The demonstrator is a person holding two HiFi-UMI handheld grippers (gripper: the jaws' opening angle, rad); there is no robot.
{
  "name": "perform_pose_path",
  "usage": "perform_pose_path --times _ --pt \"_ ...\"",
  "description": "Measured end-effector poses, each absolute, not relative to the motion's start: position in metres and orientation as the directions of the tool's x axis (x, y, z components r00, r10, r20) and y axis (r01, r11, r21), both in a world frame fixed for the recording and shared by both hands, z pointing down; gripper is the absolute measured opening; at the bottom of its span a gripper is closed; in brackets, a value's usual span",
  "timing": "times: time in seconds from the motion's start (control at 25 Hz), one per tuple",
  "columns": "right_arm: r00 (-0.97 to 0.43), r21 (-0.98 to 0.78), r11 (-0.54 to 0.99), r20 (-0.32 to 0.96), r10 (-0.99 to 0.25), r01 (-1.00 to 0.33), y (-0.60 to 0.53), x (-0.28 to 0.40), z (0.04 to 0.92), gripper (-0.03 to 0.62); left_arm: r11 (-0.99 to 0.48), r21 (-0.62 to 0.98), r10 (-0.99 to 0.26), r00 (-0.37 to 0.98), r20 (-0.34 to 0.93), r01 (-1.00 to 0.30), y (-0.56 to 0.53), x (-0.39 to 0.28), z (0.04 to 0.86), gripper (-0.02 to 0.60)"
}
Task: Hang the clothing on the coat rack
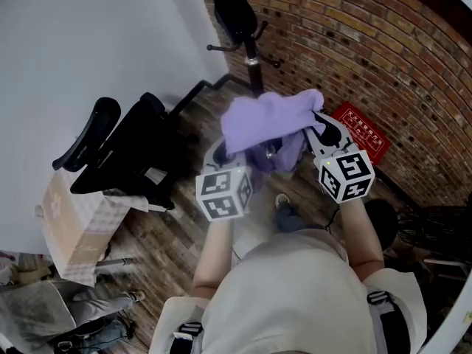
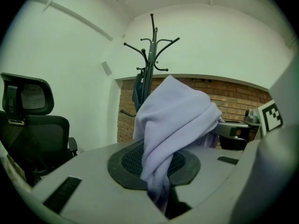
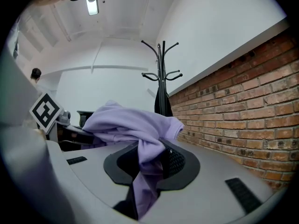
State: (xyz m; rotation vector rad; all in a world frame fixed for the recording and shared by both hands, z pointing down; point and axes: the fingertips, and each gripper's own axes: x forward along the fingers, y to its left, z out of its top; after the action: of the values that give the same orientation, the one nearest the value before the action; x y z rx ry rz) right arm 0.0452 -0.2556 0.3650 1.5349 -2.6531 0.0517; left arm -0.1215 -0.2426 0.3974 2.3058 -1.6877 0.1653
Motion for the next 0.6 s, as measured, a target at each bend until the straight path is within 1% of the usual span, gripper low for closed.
perform_pose_path --times 0.6 --pt "-0.489 0.04 0.491 0.042 -0.871 -0.87 -0.374 0.069 0.335 0.071 -0.291 0.121 -0.926 0.311 0.216 -0.949 -0.36 -0.099 0.371 0.044"
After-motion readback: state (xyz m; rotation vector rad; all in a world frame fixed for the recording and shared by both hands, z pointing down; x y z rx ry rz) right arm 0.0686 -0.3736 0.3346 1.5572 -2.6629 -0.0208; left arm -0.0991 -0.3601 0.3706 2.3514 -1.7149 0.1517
